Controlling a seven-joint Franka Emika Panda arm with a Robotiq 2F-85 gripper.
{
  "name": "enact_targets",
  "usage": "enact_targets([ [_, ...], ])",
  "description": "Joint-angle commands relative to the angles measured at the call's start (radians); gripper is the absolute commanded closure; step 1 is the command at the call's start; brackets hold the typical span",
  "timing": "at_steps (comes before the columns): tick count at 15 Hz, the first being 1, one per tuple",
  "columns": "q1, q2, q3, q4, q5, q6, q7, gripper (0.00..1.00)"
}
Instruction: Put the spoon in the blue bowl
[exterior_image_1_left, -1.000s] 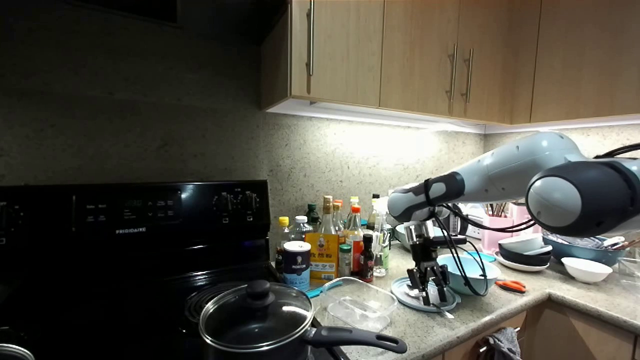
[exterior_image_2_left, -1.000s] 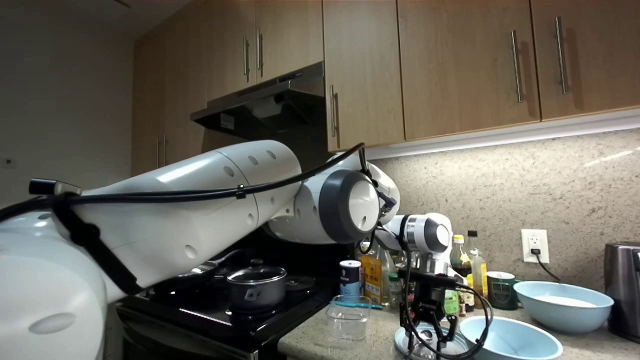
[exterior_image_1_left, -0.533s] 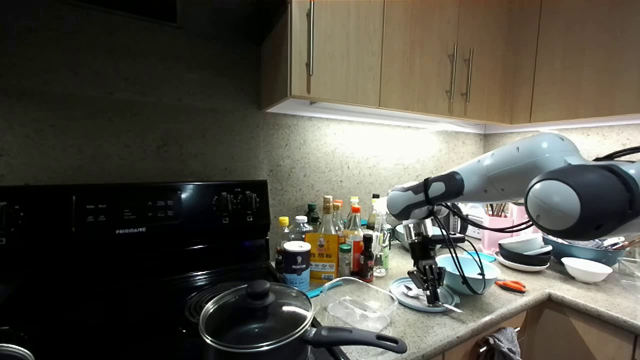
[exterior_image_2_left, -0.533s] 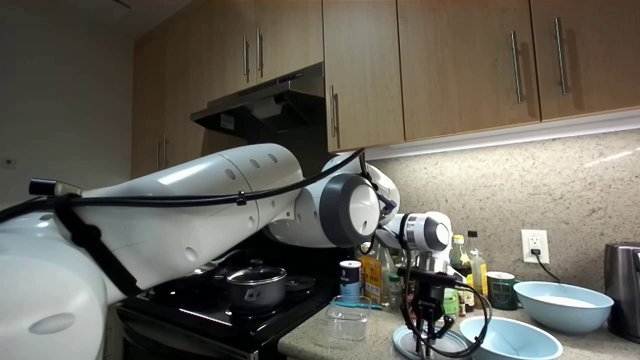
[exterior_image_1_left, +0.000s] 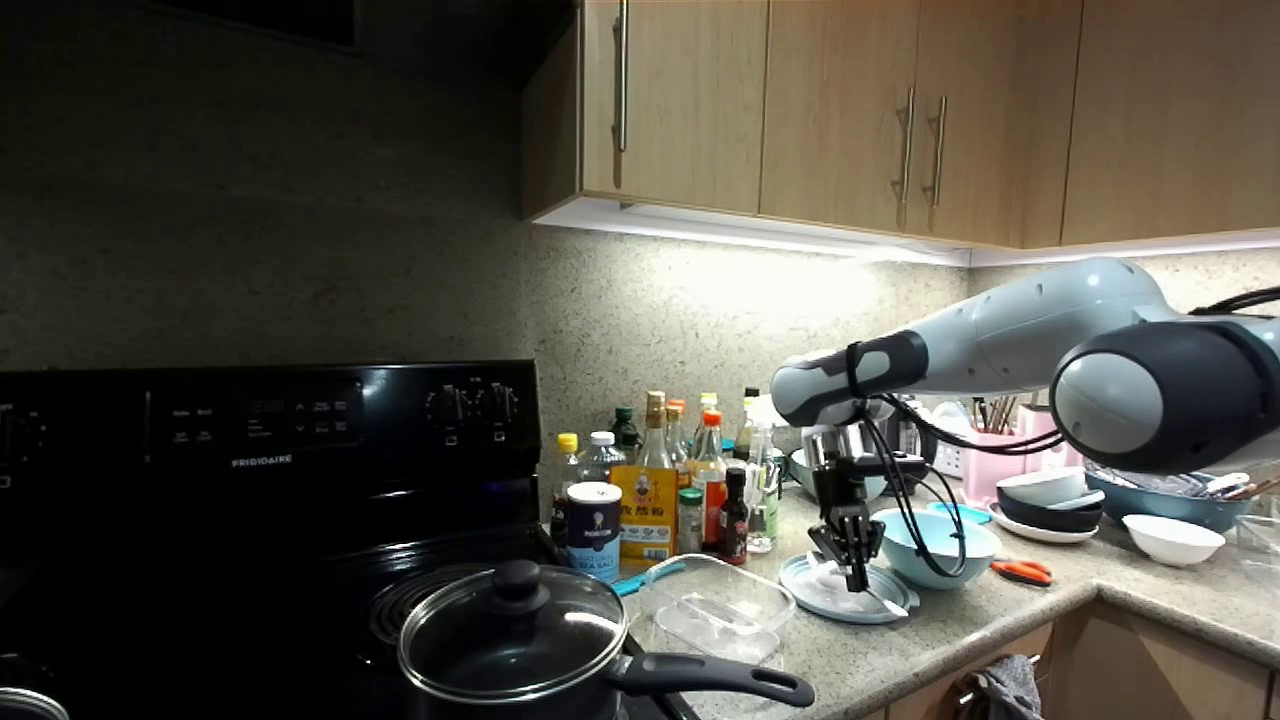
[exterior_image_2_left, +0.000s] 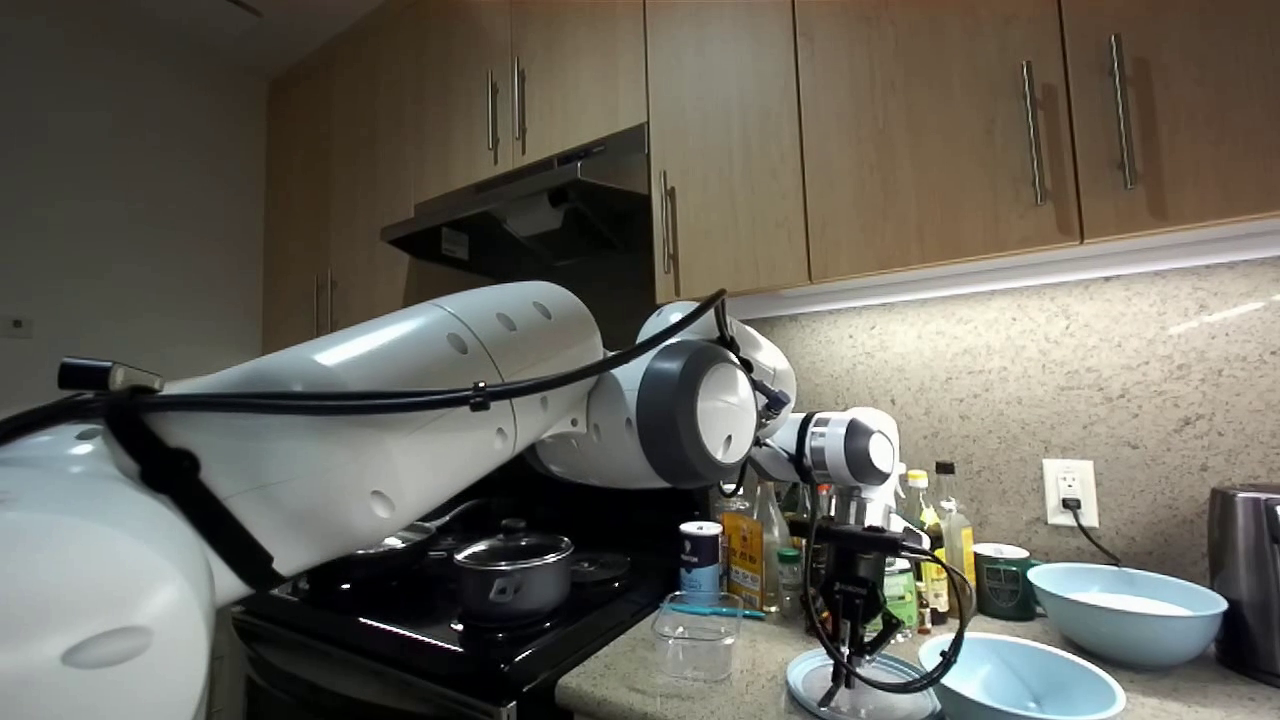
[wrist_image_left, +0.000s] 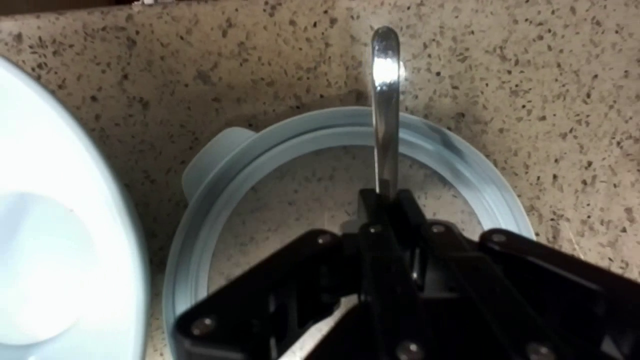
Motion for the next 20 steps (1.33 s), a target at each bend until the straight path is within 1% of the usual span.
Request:
enact_targets([
  [1,0.007,-0.099,-0.016,-0.073,-0.004,-0.015,0.059,0.93],
  [5,-0.002,-0.177,-0.064,-0.125,-0.018,-0.002,0.137,0.93],
  [8,-0.016,-0.243,-0.104,-0.200,-0.004,0.022,0.194,0.93],
  [10,-0.023,-0.278,-0.104,-0.251,0.017,0.035,0.192,0.93],
  [11,-0.022,-0.196,-0.107,-0.126,-0.001,0.003,0.164,0.90],
  [13,-0.028,-0.223,-0.107,-0.164,0.000,0.006,0.164,0.90],
  [15,-0.026,-0.231,-0.106,-0.179,0.000,0.007,0.167,0.90],
  [16,-0.025,-0.231,-0.105,-0.181,0.000,0.007,0.168,0.93],
  [18,-0.028,-0.199,-0.105,-0.147,-0.007,-0.020,0.156,0.93],
  [20,-0.062,-0.159,-0.087,-0.103,0.003,-0.060,0.147,0.93],
])
